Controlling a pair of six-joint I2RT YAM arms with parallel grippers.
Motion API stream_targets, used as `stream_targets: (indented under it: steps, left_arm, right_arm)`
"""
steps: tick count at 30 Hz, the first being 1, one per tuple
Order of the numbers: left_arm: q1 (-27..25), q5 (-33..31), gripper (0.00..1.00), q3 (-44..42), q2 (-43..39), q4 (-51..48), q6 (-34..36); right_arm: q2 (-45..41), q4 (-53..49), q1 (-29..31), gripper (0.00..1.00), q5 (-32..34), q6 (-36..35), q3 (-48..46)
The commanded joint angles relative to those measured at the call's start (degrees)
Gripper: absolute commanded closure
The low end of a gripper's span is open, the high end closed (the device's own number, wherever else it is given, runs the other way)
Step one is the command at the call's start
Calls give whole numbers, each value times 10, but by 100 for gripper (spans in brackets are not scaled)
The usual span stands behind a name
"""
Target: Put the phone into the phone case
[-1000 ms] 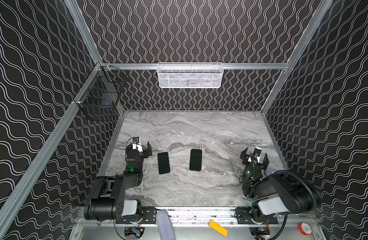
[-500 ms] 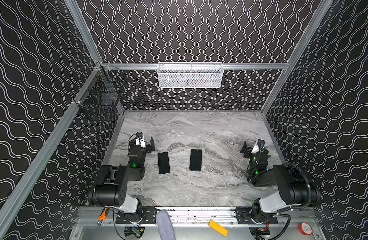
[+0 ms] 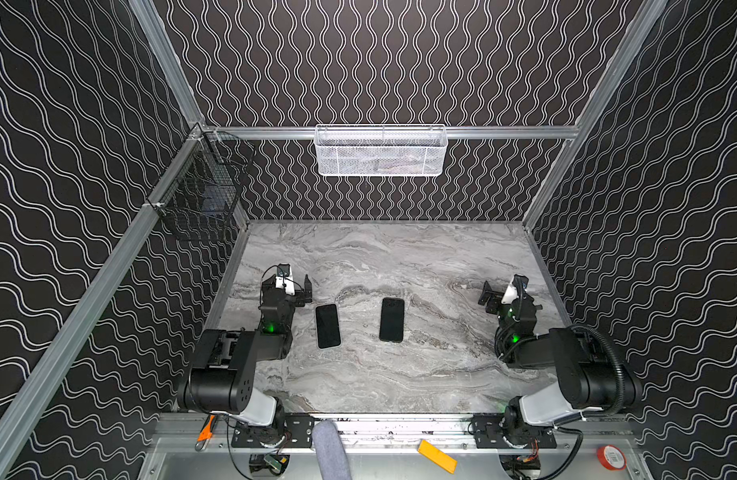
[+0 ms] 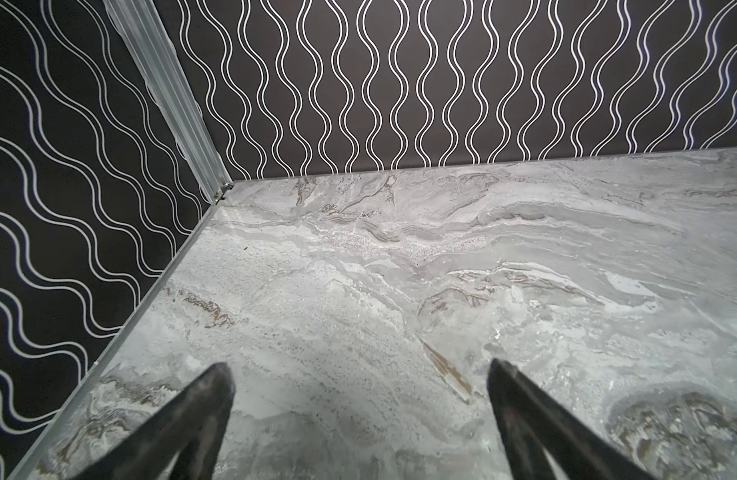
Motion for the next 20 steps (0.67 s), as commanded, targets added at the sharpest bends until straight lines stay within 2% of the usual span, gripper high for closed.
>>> stream_targets:
  steps: [1,7,20]
  left_arm:
    - [-1,0,1,4,1,8,10]
    - [-2,21,1,17,6,-9,20]
    - [-2,22,1,11,1,-4,20]
  right_arm:
    - [-1,11,0,0,-2,2,1]
    - [-1,14,0,0,-2,2,0]
    - [0,17,0,0,-3,1,0]
